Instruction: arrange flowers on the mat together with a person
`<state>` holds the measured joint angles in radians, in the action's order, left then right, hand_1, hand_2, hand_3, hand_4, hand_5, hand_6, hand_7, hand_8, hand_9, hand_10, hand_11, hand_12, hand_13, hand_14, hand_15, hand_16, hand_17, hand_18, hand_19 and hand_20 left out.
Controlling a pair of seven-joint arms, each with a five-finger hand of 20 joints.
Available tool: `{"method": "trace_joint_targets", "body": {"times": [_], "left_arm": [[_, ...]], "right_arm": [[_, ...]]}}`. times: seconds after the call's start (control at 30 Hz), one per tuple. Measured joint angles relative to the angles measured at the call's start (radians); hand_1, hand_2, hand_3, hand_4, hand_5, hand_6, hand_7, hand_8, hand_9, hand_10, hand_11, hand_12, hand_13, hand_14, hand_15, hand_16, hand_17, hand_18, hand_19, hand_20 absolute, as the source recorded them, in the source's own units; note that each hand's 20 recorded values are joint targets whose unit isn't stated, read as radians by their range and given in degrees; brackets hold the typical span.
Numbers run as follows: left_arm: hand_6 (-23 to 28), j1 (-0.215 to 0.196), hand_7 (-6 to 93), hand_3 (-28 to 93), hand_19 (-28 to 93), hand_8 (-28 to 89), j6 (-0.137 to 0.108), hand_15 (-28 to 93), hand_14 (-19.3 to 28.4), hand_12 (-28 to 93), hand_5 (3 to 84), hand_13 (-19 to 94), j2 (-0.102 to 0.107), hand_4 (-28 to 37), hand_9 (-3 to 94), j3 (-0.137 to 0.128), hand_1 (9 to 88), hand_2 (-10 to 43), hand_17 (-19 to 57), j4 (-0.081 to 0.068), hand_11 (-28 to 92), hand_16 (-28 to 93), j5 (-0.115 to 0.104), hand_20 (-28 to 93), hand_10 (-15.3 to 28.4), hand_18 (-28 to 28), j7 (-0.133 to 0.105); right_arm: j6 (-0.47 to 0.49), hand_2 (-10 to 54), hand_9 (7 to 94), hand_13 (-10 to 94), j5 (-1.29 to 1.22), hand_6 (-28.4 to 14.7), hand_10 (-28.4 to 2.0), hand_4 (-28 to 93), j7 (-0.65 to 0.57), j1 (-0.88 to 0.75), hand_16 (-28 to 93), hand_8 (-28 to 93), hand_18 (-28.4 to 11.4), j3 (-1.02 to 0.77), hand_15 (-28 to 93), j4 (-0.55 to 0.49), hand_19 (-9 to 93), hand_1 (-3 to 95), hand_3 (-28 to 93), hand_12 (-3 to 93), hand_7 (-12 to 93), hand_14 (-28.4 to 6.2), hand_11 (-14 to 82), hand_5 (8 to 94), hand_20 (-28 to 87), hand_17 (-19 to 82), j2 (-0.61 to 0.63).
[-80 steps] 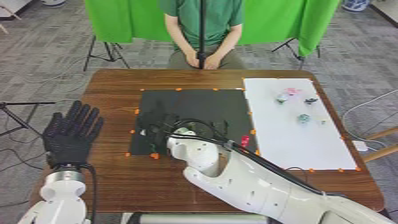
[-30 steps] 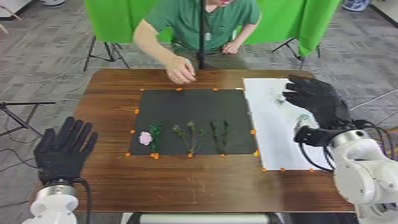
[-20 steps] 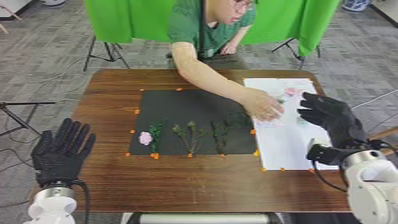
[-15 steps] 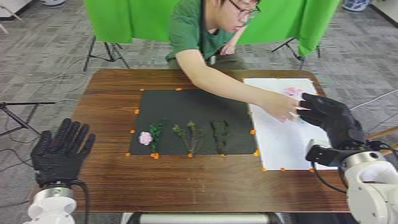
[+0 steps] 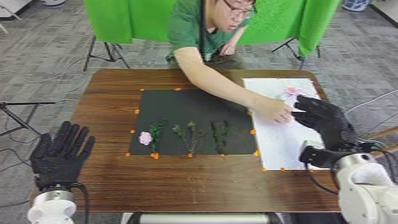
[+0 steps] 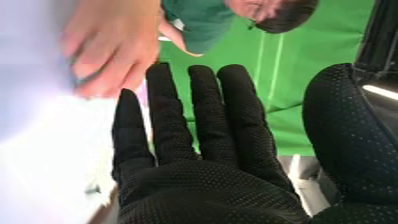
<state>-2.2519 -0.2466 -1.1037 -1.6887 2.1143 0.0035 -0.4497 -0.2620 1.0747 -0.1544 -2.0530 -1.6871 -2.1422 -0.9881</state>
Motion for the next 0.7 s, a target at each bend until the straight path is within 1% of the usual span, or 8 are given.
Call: {"method": "trace_joint_targets", "body": {"times": [0.07, 0.13, 0.27, 0.33, 0.43, 0.6, 0.7], "left_arm": [[8.7, -0.002, 15.8, 77, 40, -11, 0.0, 31, 15.2, 8, 51.2, 33, 0.0, -28.3, 44.8, 0.0, 28.6, 12.1, -6.7, 0.001, 22, -7, 0.001, 11, 13.6, 16.0, 0.0], [8.8, -0.004, 15.7, 77, 40, -11, -0.001, 31, 15.2, 8, 51.2, 33, 0.0, -28.3, 44.8, 0.0, 28.6, 12.2, -6.7, 0.001, 22, -7, 0.001, 11, 13.6, 16.0, 0.0], [8.7, -0.006, 15.8, 77, 40, -11, -0.001, 31, 15.2, 8, 51.1, 33, -0.001, -28.3, 44.8, 0.0, 28.7, 12.2, -6.7, 0.001, 22, -7, 0.001, 11, 13.6, 15.9, 0.0], [8.7, -0.006, 15.7, 77, 40, -11, -0.001, 31, 15.2, 8, 51.1, 33, -0.001, -28.3, 44.7, 0.0, 28.6, 12.2, -6.7, 0.001, 22, -7, 0.002, 11, 13.6, 15.9, 0.0], [8.7, -0.006, 15.8, 77, 40, -11, -0.001, 31, 15.2, 8, 51.0, 33, -0.001, -28.3, 44.7, 0.001, 28.6, 12.3, -6.7, 0.001, 22, -7, 0.006, 11, 13.6, 15.9, 0.0], [8.7, -0.002, 15.8, 77, 40, -11, 0.0, 31, 15.2, 8, 51.0, 33, 0.0, -28.3, 44.5, 0.0, 28.6, 12.3, -6.8, 0.001, 22, -7, 0.021, 11, 13.5, 15.9, 0.001], [8.7, 0.002, 15.8, 77, 40, -11, 0.0, 31, 15.2, 8, 51.0, 33, 0.002, -28.3, 44.6, 0.0, 28.6, 12.3, -6.8, 0.001, 22, -7, 0.023, 11, 13.5, 15.9, 0.001]], "right_arm": [[-0.003, 4.2, 46.7, 40, -0.001, -3.2, -11.9, -26, -0.005, 0.013, 24, -13, -19.2, 0.011, 12, 0.0, 34, 26.2, 80, 14.3, 17, -15.6, 8.5, 45.8, 10, 8, -0.001], [0.014, 4.2, 46.7, 40, -0.002, -3.2, -12.0, -26, -0.009, 0.015, 24, -13, -19.2, -0.004, 12, -0.003, 34, 26.3, 80, 14.3, 17, -15.7, 8.5, 45.9, 10, 8, -0.006], [0.097, 4.3, 46.6, 40, -0.003, -3.2, -12.3, -26, -0.01, -0.011, 24, -13, -19.2, -0.07, 12, -0.016, 34, 26.4, 80, 14.3, 17, -15.7, 8.5, 45.9, 10, 8, -0.031], [0.12, 4.3, 46.6, 40, -0.003, -3.2, -12.3, -26, -0.01, -0.026, 24, -13, -19.2, -0.083, 12, -0.021, 34, 26.4, 80, 14.4, 17, -15.8, 8.6, 45.9, 10, 8, -0.04], [0.126, 4.3, 46.5, 40, -0.003, -3.2, -12.4, -26, -0.01, -0.037, 24, -13, -19.2, -0.078, 12, -0.021, 34, 26.5, 80, 14.3, 17, -15.7, 8.6, 45.9, 10, 8, -0.047], [0.132, 4.4, 46.3, 40, -0.003, -3.1, -12.5, -26, -0.01, -0.037, 24, -13, -19.2, -0.06, 12, -0.021, 34, 26.4, 80, 14.3, 18, -15.8, 8.5, 45.7, 10, 8, -0.052], [0.134, 4.3, 46.2, 40, -0.003, -3.2, -12.5, -26, -0.011, -0.037, 24, -13, -19.2, -0.054, 12, -0.021, 34, 26.5, 80, 14.3, 18, -15.9, 8.5, 45.7, 10, 8, -0.052]]}}
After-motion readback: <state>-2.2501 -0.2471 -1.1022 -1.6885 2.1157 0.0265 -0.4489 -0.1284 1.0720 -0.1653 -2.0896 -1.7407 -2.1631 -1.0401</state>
